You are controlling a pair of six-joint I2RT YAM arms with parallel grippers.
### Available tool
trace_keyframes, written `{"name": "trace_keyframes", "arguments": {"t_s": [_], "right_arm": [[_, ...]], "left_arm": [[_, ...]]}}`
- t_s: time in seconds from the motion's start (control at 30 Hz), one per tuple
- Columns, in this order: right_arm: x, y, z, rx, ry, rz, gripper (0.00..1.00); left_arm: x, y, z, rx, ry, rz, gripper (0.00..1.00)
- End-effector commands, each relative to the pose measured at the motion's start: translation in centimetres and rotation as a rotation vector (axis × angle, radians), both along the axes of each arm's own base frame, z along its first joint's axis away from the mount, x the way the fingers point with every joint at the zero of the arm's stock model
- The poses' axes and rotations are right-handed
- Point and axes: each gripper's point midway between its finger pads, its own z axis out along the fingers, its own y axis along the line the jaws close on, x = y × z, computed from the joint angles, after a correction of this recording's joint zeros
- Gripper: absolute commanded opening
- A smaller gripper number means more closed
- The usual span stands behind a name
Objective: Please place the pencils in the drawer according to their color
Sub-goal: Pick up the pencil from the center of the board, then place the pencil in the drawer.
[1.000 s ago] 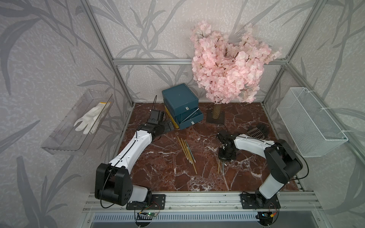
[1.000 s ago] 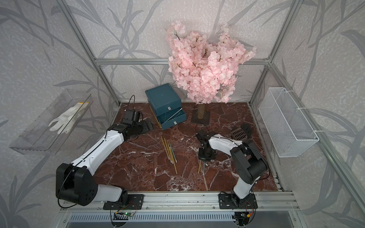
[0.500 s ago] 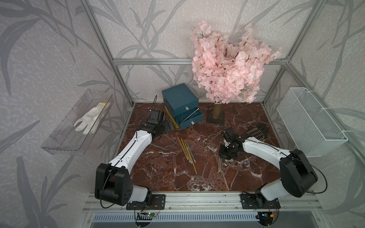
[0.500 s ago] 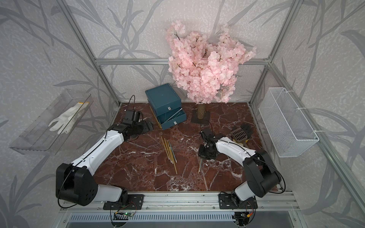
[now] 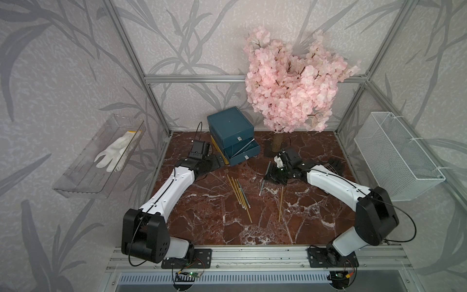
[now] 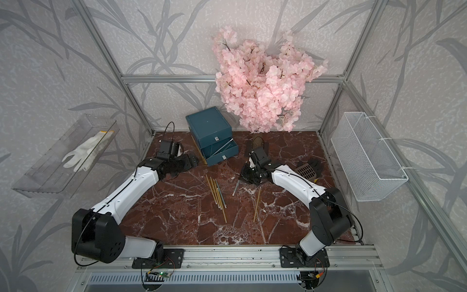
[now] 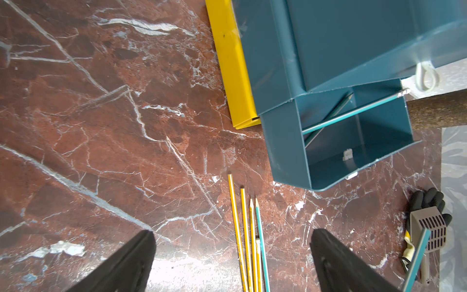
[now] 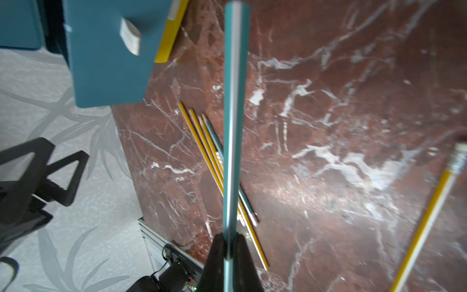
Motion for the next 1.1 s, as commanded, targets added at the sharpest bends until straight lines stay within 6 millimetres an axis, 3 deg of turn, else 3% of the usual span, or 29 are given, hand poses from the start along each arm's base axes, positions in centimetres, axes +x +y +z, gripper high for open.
{"name": "trace_keyframes", "arguments": {"t_s": [0.0,0.23,0.4,0.73,1.07], "right_arm": [[2.5,3.3,2.4,0.110,-0.051,-0.013,0.00],[7.4,7.0,5.0,0.185,-0.123,-0.029,0.00],[10.5,8.6,5.7,0.199,-0.150,-0.054,0.00],[16.1,9.5,5.6,0.221,-0.173,-0.149,0.00],[18.7,9.5,3.7,0.204,-0.152,-0.214,0.00]], "left_arm": [[0.7,-0.5,0.9,-0.019,-0.024,-0.022,1.00],[0.8,-0.3,1.5,0.002,-0.027,-0.020,1.00],[0.7,0.1,1.6,0.018,-0.027,-0.008,1.00],[0.3,0.5,2.0,0.038,-0.028,-0.004,1.00],[0.4,0.6,2.1,0.039,-0.029,-0.002,1.00]]}}
